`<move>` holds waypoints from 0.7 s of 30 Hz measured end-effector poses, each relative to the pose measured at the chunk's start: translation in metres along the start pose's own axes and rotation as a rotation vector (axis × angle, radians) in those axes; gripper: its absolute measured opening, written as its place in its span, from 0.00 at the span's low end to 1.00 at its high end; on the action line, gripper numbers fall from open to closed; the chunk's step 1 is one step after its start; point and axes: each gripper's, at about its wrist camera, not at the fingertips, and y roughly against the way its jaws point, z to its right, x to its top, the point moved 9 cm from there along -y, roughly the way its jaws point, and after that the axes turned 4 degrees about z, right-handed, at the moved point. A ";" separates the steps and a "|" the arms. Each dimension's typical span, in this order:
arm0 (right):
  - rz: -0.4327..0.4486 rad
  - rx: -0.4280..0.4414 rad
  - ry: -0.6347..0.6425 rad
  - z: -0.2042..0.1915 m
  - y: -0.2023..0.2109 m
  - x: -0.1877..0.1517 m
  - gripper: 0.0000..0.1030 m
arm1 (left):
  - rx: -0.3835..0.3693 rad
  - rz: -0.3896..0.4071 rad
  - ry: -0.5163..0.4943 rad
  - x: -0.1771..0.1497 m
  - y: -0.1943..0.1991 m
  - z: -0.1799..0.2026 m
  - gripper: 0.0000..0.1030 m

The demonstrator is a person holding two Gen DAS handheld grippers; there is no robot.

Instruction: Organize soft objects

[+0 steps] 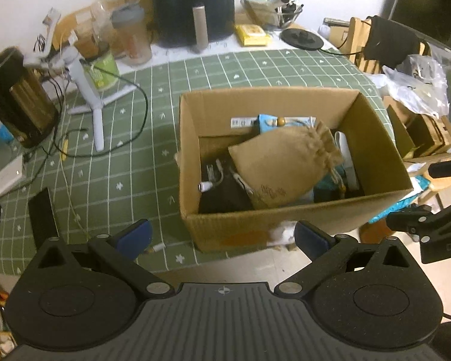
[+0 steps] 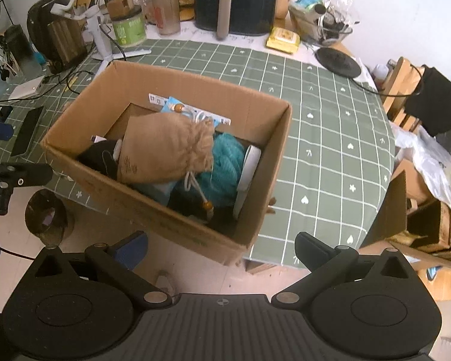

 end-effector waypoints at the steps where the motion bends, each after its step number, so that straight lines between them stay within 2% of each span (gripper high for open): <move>1: -0.005 0.002 -0.001 0.000 0.000 0.000 1.00 | -0.003 -0.007 0.004 -0.001 -0.001 0.000 1.00; 11: -0.035 -0.009 0.016 -0.003 -0.003 -0.005 1.00 | -0.006 -0.085 0.039 -0.014 -0.011 -0.003 1.00; 21: -0.046 -0.027 0.020 0.000 -0.006 -0.006 1.00 | -0.004 -0.106 0.034 -0.017 -0.015 -0.002 1.00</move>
